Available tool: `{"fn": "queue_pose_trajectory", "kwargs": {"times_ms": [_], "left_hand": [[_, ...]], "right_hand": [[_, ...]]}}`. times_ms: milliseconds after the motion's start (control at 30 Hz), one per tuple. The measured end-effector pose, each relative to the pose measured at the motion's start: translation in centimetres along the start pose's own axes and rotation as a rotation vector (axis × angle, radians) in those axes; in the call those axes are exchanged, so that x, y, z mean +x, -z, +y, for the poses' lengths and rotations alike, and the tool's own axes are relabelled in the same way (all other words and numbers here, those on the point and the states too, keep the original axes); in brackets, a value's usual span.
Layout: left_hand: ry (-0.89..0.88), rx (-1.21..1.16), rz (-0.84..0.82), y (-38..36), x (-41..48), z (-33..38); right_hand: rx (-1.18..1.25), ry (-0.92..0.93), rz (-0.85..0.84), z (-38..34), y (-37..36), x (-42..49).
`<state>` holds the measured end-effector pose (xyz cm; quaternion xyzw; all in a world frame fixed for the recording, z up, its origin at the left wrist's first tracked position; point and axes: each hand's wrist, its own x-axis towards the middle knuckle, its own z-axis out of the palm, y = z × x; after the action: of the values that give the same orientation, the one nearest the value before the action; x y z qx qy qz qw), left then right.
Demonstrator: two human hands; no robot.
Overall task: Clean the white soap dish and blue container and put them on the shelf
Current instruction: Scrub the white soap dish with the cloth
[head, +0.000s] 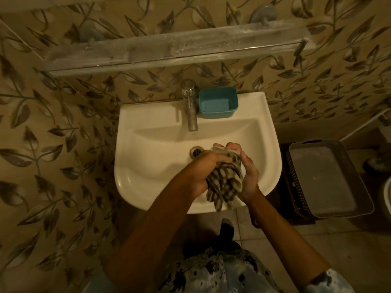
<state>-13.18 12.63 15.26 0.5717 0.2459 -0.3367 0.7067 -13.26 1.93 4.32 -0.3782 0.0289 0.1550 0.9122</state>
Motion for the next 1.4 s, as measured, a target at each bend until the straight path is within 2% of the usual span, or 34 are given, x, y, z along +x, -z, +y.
{"fn": "queue_pose_trajectory", "kwargs": {"times_ms": [133, 200, 233, 300, 433, 567, 633, 700, 800, 900, 1033, 1133, 1300, 1400], "left_hand": [[0.144, -0.502, -0.082, 1.5, 1.7, -0.3], [0.126, -0.607, -0.111, 1.2, 1.7, -0.9], [0.095, -0.580, -0.113, 0.8, 1.5, -1.4], [-0.057, -0.314, -0.069, 0.3, 0.8, -2.1], [-0.413, 0.551, -0.064, 0.1, -0.2, -2.7], [-0.519, 0.921, -0.198, 1.4, 0.0, -2.3], [-0.524, 1.018, -0.200, 2.5, 0.1, -1.3], [-0.537, 0.987, -0.027, 3.6, 0.5, -0.3], [-0.534, 0.822, 0.354, 3.8, 1.3, -0.5], [-0.403, 0.728, 0.425, 1.3, 1.6, -1.7], [-0.449, 0.879, 0.313, -1.3, 1.2, -3.0], [-0.517, 1.011, 0.118, -1.0, 0.5, -3.1], [-0.729, 1.162, -0.193, 0.5, 0.3, -3.1], [-0.788, 1.577, -0.176, 1.0, 2.0, -3.6]], "right_hand": [[-0.077, 0.018, 0.002, -0.5, -1.2, 0.4], [-0.101, 0.037, -0.009, -0.6, -1.3, 0.6], [-0.096, 0.043, -0.024, -0.6, -1.1, 0.5], [-0.076, 0.043, -0.025, -0.8, -0.5, 0.5], [-0.128, 0.030, 0.019, -2.0, 0.8, 0.6], [-0.012, 0.016, 0.037, -2.0, 0.9, 0.3], [0.138, -0.011, 0.042, -1.6, 0.5, 0.2], [0.241, -0.018, 0.022, -1.5, 0.3, -0.1], [0.258, 0.000, -0.002, -1.1, -0.3, -0.6], [0.274, -0.017, -0.024, -0.3, -1.1, -0.9], [0.168, 0.008, 0.012, -0.4, -0.7, -1.0], [0.125, -0.010, 0.083, -0.8, 0.1, -1.1], [0.197, -0.074, 0.115, -0.4, 0.9, -1.2], [0.273, -0.098, 0.141, 0.0, 1.0, -1.3]]}}
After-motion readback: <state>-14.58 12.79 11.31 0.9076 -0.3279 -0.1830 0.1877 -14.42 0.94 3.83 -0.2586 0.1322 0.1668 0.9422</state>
